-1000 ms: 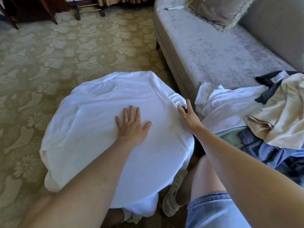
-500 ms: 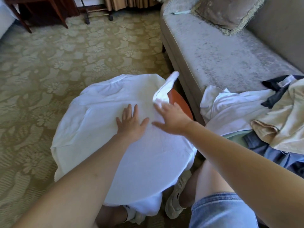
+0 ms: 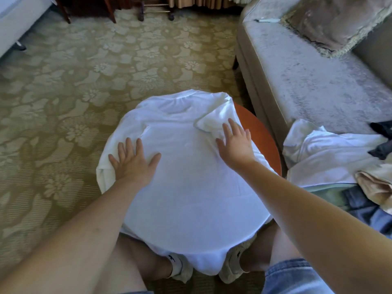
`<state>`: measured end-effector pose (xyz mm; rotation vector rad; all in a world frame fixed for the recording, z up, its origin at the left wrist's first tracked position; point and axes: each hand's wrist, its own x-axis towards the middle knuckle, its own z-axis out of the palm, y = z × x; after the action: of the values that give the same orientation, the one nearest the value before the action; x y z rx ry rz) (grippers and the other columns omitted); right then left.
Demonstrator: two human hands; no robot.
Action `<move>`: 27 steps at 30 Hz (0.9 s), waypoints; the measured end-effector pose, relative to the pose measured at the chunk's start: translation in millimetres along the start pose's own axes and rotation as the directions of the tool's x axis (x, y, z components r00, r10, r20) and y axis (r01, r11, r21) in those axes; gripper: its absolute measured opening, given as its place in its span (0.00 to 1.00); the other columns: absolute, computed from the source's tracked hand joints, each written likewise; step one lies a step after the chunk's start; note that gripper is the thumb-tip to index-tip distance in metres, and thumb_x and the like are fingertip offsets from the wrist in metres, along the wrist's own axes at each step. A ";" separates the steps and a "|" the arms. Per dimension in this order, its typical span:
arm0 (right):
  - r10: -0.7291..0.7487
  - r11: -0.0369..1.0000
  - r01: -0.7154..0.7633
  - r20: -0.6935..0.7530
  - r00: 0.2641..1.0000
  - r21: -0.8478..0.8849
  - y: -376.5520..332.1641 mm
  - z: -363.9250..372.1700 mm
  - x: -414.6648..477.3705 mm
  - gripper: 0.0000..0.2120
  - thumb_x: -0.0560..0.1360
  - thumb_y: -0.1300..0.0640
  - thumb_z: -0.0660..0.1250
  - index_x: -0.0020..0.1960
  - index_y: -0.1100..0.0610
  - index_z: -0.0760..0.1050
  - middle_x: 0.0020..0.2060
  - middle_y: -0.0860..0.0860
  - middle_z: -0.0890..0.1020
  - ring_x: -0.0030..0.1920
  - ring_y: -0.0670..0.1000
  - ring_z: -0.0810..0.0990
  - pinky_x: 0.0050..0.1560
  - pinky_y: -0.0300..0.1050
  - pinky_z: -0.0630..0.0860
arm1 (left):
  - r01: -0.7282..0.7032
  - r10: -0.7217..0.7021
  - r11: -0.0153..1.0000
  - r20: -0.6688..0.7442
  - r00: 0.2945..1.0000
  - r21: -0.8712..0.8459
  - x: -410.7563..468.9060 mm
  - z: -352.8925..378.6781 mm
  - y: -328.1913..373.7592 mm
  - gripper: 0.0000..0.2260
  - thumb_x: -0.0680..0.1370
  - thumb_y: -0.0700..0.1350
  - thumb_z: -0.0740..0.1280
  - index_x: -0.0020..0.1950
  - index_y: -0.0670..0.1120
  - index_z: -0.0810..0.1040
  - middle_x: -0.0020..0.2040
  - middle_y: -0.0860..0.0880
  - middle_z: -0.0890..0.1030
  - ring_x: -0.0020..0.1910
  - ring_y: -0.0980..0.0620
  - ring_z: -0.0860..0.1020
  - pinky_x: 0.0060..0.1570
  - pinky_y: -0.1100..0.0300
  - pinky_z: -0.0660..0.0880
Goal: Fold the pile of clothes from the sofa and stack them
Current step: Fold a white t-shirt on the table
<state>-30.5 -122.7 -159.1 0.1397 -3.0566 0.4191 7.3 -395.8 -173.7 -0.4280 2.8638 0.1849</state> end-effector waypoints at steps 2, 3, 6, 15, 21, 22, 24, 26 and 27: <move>-0.021 1.000 0.020 -0.083 0.996 -0.011 -10.3 -1.5 17.0 0.23 0.79 0.49 0.60 0.71 0.58 0.68 0.71 0.56 0.68 0.70 0.58 0.66 0.70 0.56 0.59 | -0.013 0.012 1.000 -0.055 0.998 -0.012 2.7 3.1 3.0 0.37 0.77 0.68 0.46 0.80 0.49 0.44 0.80 0.45 0.42 0.78 0.44 0.40 0.73 0.39 0.37; -0.021 1.000 0.019 -0.090 0.996 -0.025 -16.0 -2.2 25.2 0.22 0.78 0.48 0.62 0.68 0.58 0.71 0.67 0.56 0.70 0.67 0.58 0.68 0.66 0.55 0.63 | -0.022 0.021 1.000 -0.082 0.996 -0.015 4.7 3.4 5.2 0.37 0.77 0.69 0.47 0.80 0.49 0.45 0.80 0.45 0.43 0.78 0.44 0.40 0.73 0.39 0.37; -0.022 0.998 0.014 -0.132 0.991 -0.060 -30.7 1.2 36.5 0.19 0.75 0.47 0.66 0.60 0.59 0.74 0.58 0.57 0.73 0.57 0.59 0.72 0.55 0.54 0.69 | -0.073 0.070 0.997 -0.147 0.987 -0.011 13.0 0.9 11.6 0.37 0.77 0.69 0.48 0.80 0.49 0.47 0.80 0.45 0.44 0.78 0.44 0.41 0.72 0.39 0.35; 0.032 0.999 -0.022 -0.229 0.973 0.044 -18.5 3.7 56.4 0.16 0.79 0.57 0.60 0.64 0.59 0.75 0.64 0.58 0.73 0.60 0.62 0.72 0.56 0.55 0.68 | -0.059 0.055 0.997 -0.110 0.992 -0.041 27.5 5.0 15.5 0.35 0.77 0.68 0.47 0.79 0.52 0.48 0.80 0.46 0.44 0.78 0.44 0.42 0.73 0.38 0.38; 0.003 0.987 0.039 0.261 0.965 -0.157 -11.4 -5.7 118.9 0.28 0.77 0.62 0.58 0.77 0.55 0.59 0.68 0.57 0.68 0.64 0.61 0.73 0.56 0.50 0.74 | -0.120 0.125 0.992 -0.134 0.983 0.050 34.6 0.9 20.8 0.36 0.77 0.69 0.47 0.80 0.50 0.47 0.80 0.48 0.40 0.78 0.45 0.38 0.72 0.37 0.36; 0.002 0.981 0.050 0.264 0.964 -0.188 -8.2 -5.5 124.8 0.25 0.77 0.62 0.59 0.74 0.57 0.64 0.65 0.58 0.70 0.62 0.62 0.74 0.56 0.50 0.74 | -0.154 0.163 0.985 -0.134 0.978 0.071 37.5 -0.7 23.8 0.37 0.77 0.69 0.46 0.80 0.49 0.46 0.80 0.49 0.39 0.78 0.46 0.37 0.72 0.37 0.35; 0.020 0.993 -0.002 0.146 0.989 -0.120 -2.2 -10.5 136.9 0.19 0.76 0.64 0.60 0.67 0.60 0.73 0.62 0.60 0.73 0.60 0.63 0.75 0.56 0.48 0.73 | -0.179 0.186 0.982 -0.126 0.974 0.066 43.2 -1.7 28.1 0.37 0.77 0.69 0.46 0.80 0.50 0.45 0.80 0.50 0.39 0.78 0.46 0.37 0.72 0.37 0.35; 0.110 0.994 -0.109 -0.028 0.994 0.031 9.8 -18.8 145.8 0.17 0.75 0.66 0.59 0.61 0.61 0.77 0.60 0.61 0.74 0.59 0.63 0.75 0.55 0.46 0.72 | -0.149 0.149 0.989 -0.109 0.983 0.012 45.9 0.6 29.6 0.36 0.77 0.69 0.46 0.80 0.50 0.46 0.80 0.49 0.40 0.78 0.46 0.39 0.73 0.37 0.38; 0.160 0.985 -0.154 -0.078 0.984 0.082 16.1 -22.6 148.2 0.17 0.74 0.67 0.58 0.61 0.61 0.77 0.60 0.61 0.75 0.59 0.63 0.75 0.55 0.46 0.71 | -0.138 0.136 0.990 -0.108 0.985 -0.009 46.1 1.8 29.6 0.36 0.77 0.68 0.46 0.80 0.50 0.46 0.80 0.49 0.42 0.78 0.46 0.40 0.73 0.37 0.38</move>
<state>-178.5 -113.3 -132.0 -0.1150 -2.9804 0.5350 -44.0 -379.9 -184.5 -0.2511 3.0008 0.2160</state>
